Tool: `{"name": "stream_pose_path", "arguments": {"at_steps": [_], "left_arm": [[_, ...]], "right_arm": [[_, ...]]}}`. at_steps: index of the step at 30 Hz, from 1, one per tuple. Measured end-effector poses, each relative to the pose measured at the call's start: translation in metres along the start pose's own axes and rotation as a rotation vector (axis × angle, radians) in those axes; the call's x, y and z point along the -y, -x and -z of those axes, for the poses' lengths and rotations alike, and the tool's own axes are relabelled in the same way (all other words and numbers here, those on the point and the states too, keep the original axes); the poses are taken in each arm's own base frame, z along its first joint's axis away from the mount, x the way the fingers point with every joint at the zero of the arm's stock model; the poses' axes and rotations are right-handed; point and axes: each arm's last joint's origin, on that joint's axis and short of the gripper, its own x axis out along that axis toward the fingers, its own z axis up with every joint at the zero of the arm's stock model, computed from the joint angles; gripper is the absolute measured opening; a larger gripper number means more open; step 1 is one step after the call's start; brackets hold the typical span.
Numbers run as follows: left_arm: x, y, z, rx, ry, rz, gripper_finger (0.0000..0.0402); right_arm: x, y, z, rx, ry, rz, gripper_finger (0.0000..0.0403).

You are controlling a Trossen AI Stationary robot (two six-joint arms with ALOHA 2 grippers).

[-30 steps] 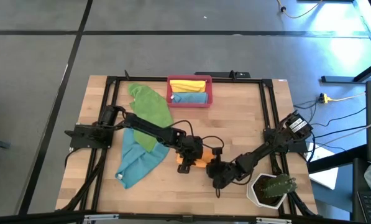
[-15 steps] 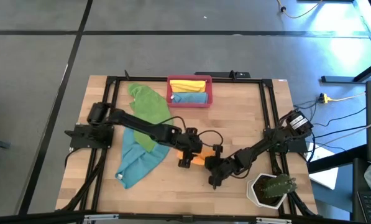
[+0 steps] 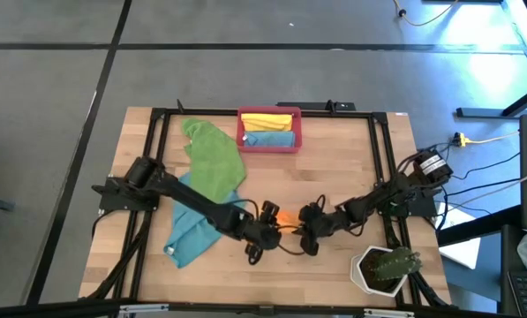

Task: Roll microfiber towels into tight, uniform cylinder then place into a basket
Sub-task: Roll the orange microfiber towel

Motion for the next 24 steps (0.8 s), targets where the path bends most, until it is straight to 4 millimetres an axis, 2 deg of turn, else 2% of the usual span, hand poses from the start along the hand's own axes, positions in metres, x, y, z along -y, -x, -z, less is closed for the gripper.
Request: {"name": "stream_pose_path", "arguments": {"at_steps": [5, 13, 20, 24], "left_arm": [[0.008, -0.02, 0.005, -0.034, -0.057, -0.078, 0.0165], [0.014, -0.04, 0.016, -0.094, -0.112, -0.1, 0.0165], [0.008, -0.048, 0.02, -0.097, -0.07, -0.047, 0.0165], [0.007, -0.049, 0.021, -0.095, -0.06, -0.035, 0.0165]], "right_arm": [[0.011, 0.003, 0.003, 0.041, -0.113, -0.075, 0.0022], [0.014, 0.004, 0.004, 0.06, -0.134, -0.09, 0.0021], [0.014, 0.004, 0.004, 0.067, -0.053, -0.088, 0.0054], [0.012, 0.003, 0.002, 0.075, 0.057, -0.09, 0.0091]]}}
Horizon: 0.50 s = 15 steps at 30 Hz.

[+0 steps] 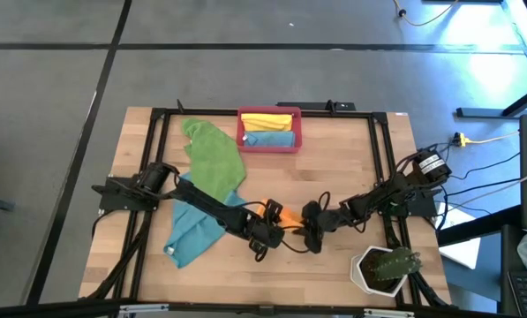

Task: Roll microfiber towels into tight, uniform cylinder then place into a basket
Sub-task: Roll the orange microfiber towel

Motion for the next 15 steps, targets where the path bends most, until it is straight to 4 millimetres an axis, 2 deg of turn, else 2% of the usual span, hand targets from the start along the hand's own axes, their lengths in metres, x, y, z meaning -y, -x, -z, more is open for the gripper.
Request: {"name": "stream_pose_path", "arguments": {"at_steps": [6, 11, 15], "left_arm": [[0.001, 0.0, 0.0, 0.005, 0.005, 0.042, 0.0165], [0.003, 0.0, 0.001, -0.004, 0.021, 0.045, 0.0164], [0.003, 0.0, 0.002, -0.014, 0.045, 0.055, 0.0156]], "right_arm": [[-0.005, -0.003, -0.008, 0.052, 0.136, 0.031, 0.0187], [-0.009, -0.003, -0.012, 0.024, 0.215, 0.055, 0.0271], [-0.014, 0.005, -0.021, -0.037, 0.238, 0.108, 0.0299]]}}
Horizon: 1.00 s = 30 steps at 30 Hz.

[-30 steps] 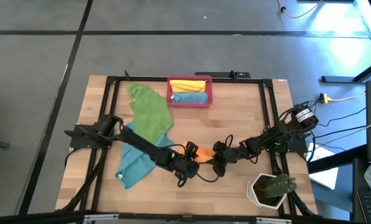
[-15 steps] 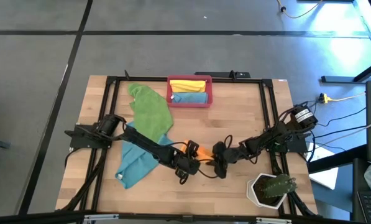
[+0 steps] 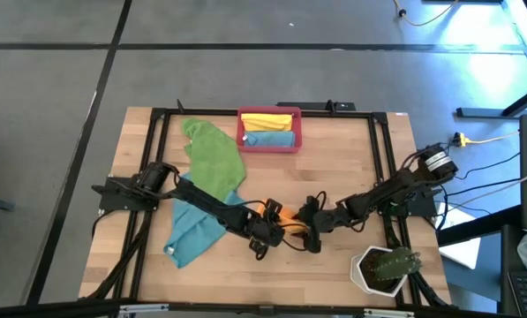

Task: Roll microfiber towels into tight, uniform cylinder then place into a basket
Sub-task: Roll the orange microfiber towel

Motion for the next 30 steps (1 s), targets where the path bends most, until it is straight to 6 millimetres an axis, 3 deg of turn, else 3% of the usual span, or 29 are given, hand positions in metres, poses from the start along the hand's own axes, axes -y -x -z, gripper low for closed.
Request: {"name": "stream_pose_path", "arguments": {"at_steps": [5, 10, 18, 24, 30], "left_arm": [[0.001, 0.0, 0.001, -0.002, -0.001, 0.008, 0.0133], [0.0, -0.001, 0.001, -0.004, 0.026, 0.015, 0.0115], [-0.001, -0.001, 0.001, -0.004, 0.028, 0.014, 0.0104], [-0.002, -0.002, 0.002, -0.004, 0.032, 0.012, 0.0103], [-0.002, -0.002, 0.002, -0.004, 0.032, 0.012, 0.0104]], "right_arm": [[-0.008, 0.022, -0.024, 0.075, 0.056, 0.186, 0.0292], [-0.034, 0.033, -0.036, 0.138, 0.191, 0.171, 0.0272], [-0.048, 0.015, -0.009, 0.037, 0.226, 0.133, 0.0235], [-0.044, -0.004, 0.002, 0.017, 0.213, 0.165, 0.0163], [-0.03, -0.009, 0.002, 0.026, 0.146, 0.303, 0.0064]]}}
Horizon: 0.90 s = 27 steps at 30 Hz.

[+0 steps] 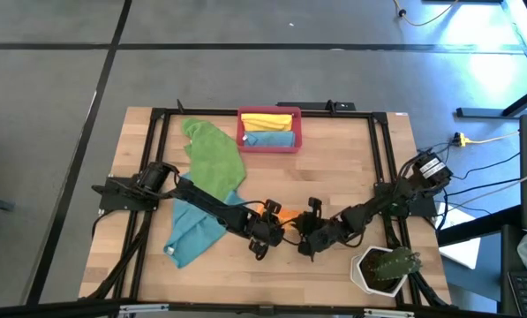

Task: Roll microfiber towels into tight, uniform cylinder then place into a basket
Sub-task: Roll the orange microfiber towel

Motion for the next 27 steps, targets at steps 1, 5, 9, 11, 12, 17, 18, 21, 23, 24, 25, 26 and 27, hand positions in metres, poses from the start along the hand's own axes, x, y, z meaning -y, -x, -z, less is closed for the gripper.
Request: {"name": "stream_pose_path", "arguments": {"at_steps": [1, 5, 9, 11, 12, 17, 18, 21, 23, 24, 25, 26, 27], "left_arm": [[0.0, 0.0, 0.0, 0.0, 0.0, 0.0, 0.0103], [0.0, 0.0, 0.0, 0.0, -0.003, -0.001, 0.0101], [0.0, 0.0, 0.0, -0.001, -0.003, -0.002, 0.0103], [0.0, 0.0, 0.0, -0.001, -0.003, -0.002, 0.0102], [0.0, 0.0, 0.0, 0.0, -0.003, 0.001, 0.0101], [-0.001, 0.0, 0.0, 0.0, 0.013, 0.008, 0.0097], [-0.001, -0.001, 0.001, -0.001, 0.015, 0.01, 0.0098], [-0.002, -0.001, 0.001, -0.001, 0.018, 0.014, 0.0099], [-0.002, -0.001, 0.001, 0.0, 0.02, 0.014, 0.0099], [-0.002, -0.001, 0.001, 0.0, 0.02, 0.014, 0.0099], [-0.002, -0.001, 0.001, -0.001, 0.02, 0.015, 0.0099], [-0.002, -0.001, 0.001, 0.0, 0.02, 0.015, 0.0099], [-0.002, -0.001, 0.001, -0.001, 0.02, 0.015, 0.01]], "right_arm": [[0.001, 0.0, 0.001, -0.009, 0.005, 0.002, 0.0049], [0.0, 0.0, 0.002, -0.042, 0.028, -0.044, 0.0021], [-0.002, 0.001, 0.0, -0.077, 0.03, -0.099, 0.0052], [-0.004, 0.001, -0.002, -0.087, 0.032, -0.103, 0.0091], [-0.004, 0.002, -0.005, -0.093, 0.031, -0.099, 0.0112], [-0.009, 0.01, -0.023, -0.131, 0.053, -0.073, 0.0202], [-0.01, 0.012, -0.028, -0.131, 0.057, -0.069, 0.0212], [-0.015, 0.023, -0.041, -0.105, 0.064, -0.062, 0.0222], [-0.02, 0.029, -0.046, -0.063, 0.081, -0.074, 0.0216], [-0.023, 0.032, -0.047, -0.04, 0.09, -0.09, 0.0209], [-0.025, 0.034, -0.049, -0.023, 0.094, -0.105, 0.0199], [-0.027, 0.036, -0.05, -0.009, 0.1, -0.122, 0.0188], [-0.029, 0.037, -0.051, -0.002, 0.099, -0.138, 0.0174]]}}
